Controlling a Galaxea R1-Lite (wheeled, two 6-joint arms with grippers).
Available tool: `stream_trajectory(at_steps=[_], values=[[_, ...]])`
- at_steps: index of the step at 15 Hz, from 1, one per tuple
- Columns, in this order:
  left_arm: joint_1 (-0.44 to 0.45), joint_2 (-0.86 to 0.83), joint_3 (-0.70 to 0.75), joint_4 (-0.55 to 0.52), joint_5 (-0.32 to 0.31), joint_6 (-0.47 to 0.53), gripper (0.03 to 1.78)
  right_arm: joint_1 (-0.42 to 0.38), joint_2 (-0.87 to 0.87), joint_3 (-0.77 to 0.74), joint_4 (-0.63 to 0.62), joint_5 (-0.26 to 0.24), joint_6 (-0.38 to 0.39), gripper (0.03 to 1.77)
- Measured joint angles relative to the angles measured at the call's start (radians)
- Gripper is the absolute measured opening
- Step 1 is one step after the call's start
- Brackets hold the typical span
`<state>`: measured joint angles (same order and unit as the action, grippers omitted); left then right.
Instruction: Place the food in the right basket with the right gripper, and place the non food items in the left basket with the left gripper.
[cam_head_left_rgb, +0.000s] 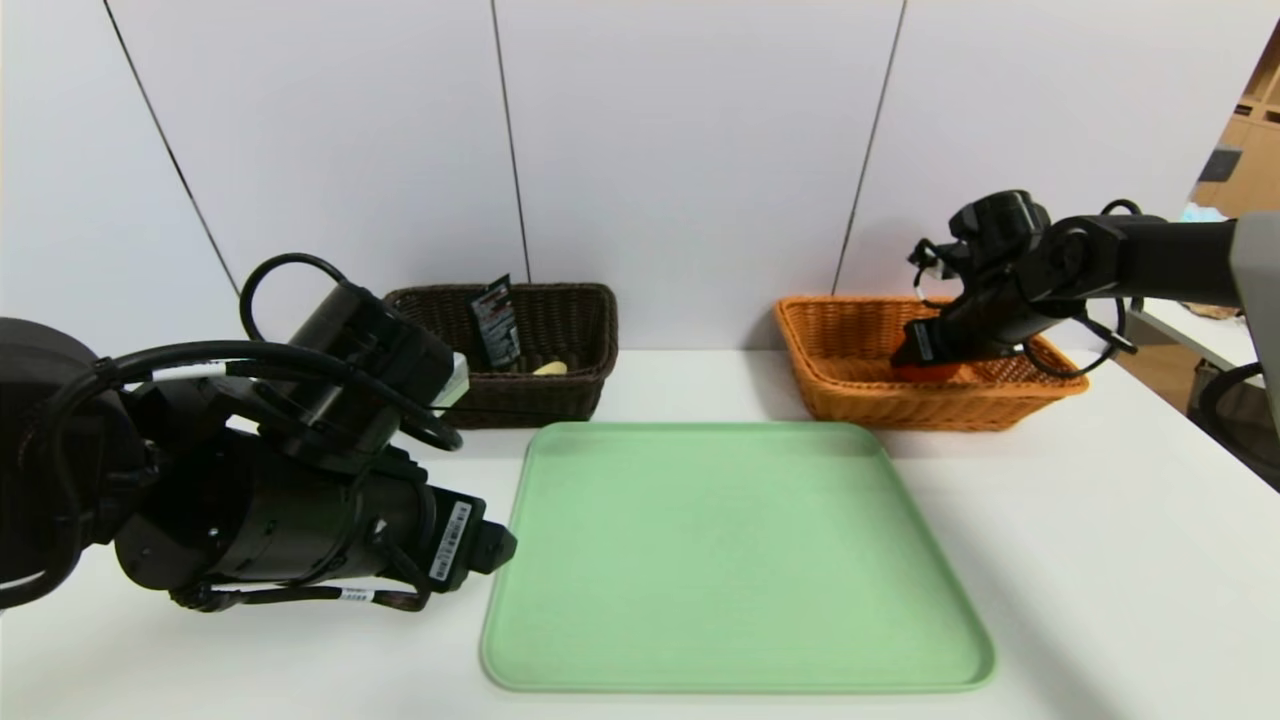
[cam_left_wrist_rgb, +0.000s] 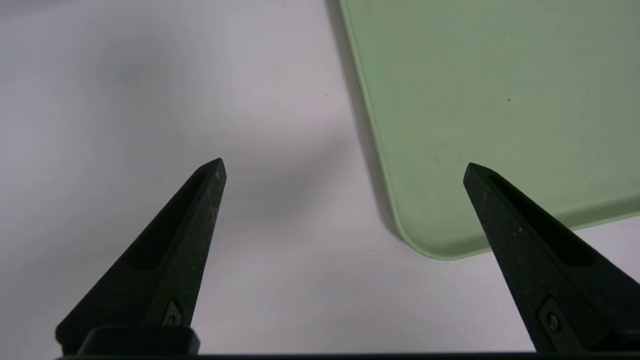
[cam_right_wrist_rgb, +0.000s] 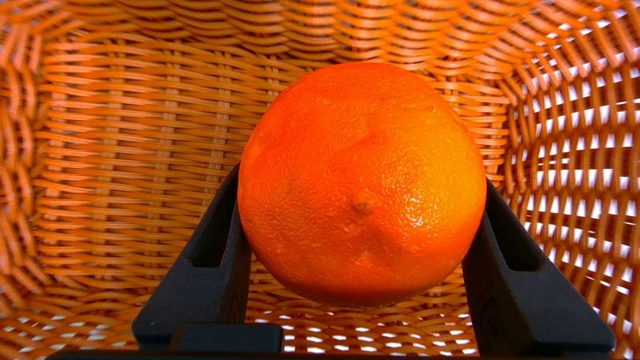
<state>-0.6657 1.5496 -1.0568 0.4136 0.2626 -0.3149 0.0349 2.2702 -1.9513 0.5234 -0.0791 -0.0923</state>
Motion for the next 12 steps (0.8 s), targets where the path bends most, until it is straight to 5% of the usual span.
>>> stream_trajectory(at_steps=[12], values=[[0.001, 0.013, -0.003, -0.003, 0.0, 0.001, 1.69, 0.002, -0.01, -0.001, 0.008, 0.0, 0.0, 1.13]])
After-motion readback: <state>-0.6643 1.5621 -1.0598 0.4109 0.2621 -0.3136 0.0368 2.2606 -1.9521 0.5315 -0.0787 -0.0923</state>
